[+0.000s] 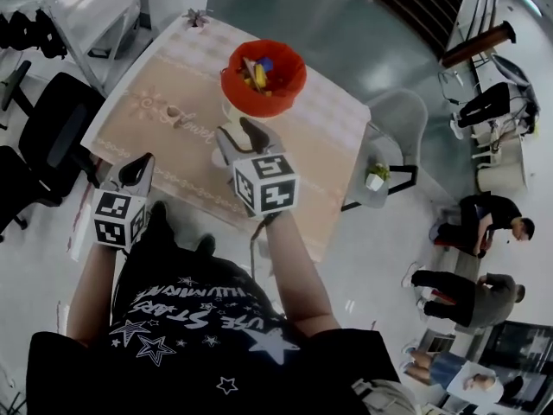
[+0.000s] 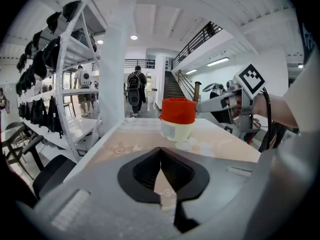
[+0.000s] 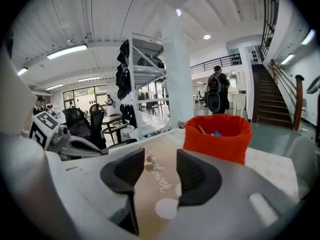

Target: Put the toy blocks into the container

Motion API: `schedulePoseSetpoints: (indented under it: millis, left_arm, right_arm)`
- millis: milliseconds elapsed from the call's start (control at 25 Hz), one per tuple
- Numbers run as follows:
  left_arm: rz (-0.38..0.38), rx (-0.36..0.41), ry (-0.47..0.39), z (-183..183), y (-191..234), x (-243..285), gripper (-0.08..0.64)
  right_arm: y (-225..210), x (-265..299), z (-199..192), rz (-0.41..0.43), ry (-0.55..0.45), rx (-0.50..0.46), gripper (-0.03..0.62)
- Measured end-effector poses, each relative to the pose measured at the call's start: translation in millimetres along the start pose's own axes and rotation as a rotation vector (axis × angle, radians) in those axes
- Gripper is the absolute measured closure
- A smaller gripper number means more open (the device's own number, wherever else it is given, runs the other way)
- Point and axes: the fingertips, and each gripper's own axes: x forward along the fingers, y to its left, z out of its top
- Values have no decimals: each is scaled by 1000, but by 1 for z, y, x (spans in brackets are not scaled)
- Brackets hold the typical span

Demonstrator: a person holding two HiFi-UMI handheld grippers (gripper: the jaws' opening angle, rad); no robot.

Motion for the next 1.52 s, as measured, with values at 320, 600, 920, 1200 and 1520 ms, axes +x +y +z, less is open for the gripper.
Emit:
schedulePoseSetpoints:
  millis: [320, 600, 920, 1200, 1520]
  left_arm:
    - [-21, -8, 14, -4, 32, 5, 549]
    - [-81, 10, 28, 1, 68, 29, 549]
    - [-140, 16, 54, -1, 108, 50, 549]
    - [-194, 18, 82, -11, 133, 62, 549]
    - [-255, 28, 106, -22, 157, 73, 549]
  right_arm:
    - [40, 47, -25, 51, 100, -28, 388]
    - [55, 95, -39, 36, 174, -25, 388]
    - [65, 140, -61, 6, 274, -11, 388]
    - [68, 175, -87, -50, 360, -6, 388]
    - [63, 197, -102, -153, 447, -91, 388]
